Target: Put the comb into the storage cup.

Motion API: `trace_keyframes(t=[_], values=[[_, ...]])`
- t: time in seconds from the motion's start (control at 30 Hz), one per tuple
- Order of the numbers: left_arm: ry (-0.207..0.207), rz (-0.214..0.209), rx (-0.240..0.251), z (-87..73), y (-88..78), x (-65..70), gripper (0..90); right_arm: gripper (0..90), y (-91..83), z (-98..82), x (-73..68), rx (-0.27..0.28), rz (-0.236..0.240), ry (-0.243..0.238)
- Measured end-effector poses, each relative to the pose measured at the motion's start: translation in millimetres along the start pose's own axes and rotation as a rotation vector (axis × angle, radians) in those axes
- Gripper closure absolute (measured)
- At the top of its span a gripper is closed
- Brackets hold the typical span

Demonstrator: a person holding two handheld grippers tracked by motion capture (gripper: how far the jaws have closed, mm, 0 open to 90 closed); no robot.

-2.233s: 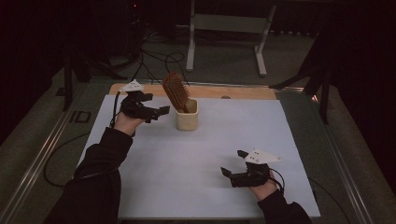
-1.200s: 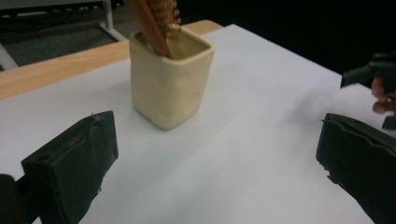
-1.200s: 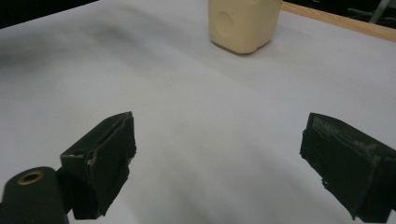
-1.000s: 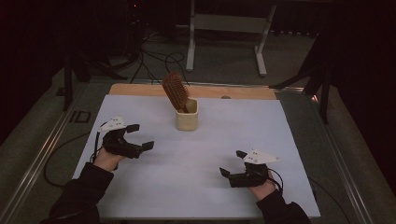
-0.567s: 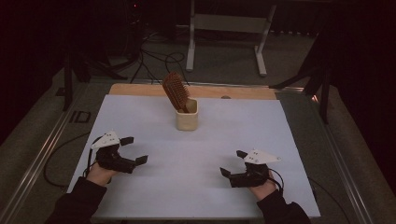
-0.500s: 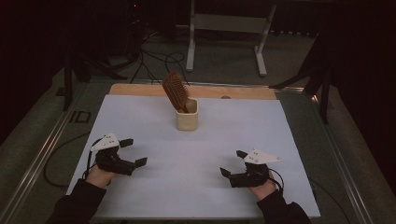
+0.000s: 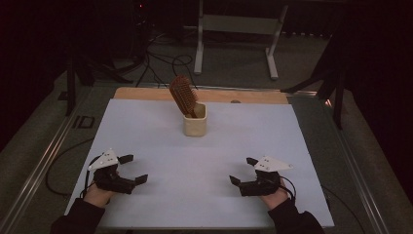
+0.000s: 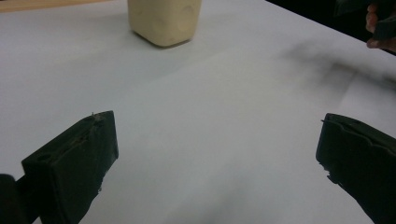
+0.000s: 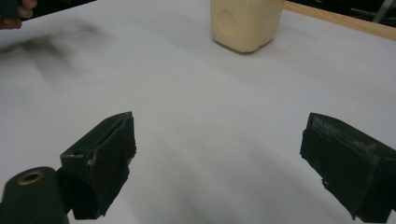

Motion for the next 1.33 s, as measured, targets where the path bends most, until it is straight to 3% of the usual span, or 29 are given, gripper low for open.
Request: trace_keyframes(t=[0.23,0.53,1.33], values=[[0.019,0.050,-0.014,-10.5,-10.0,4.1,0.0,9.6,0.3,-0.3,-0.1,-0.004,-0.003,0.002],[0.003,0.045,-0.018,-22.0,-13.0,4.9,0.0,9.6,0.3,-1.8,1.5,-0.005,-0.004,-0.003],[0.003,0.047,0.004,-21.6,-12.7,4.6,0.0,9.7,1.3,-6.8,6.7,-0.012,0.002,-0.005]])
Point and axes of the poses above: each handheld gripper's, and its own axes: y roughly forward along the jaws, z roughly out of its top, x roughly to its right, the point moved 2 cm from there along y, roughly forward along the jaws, and after that the axes turned 8 degrees about y, right-handed, at the moved point
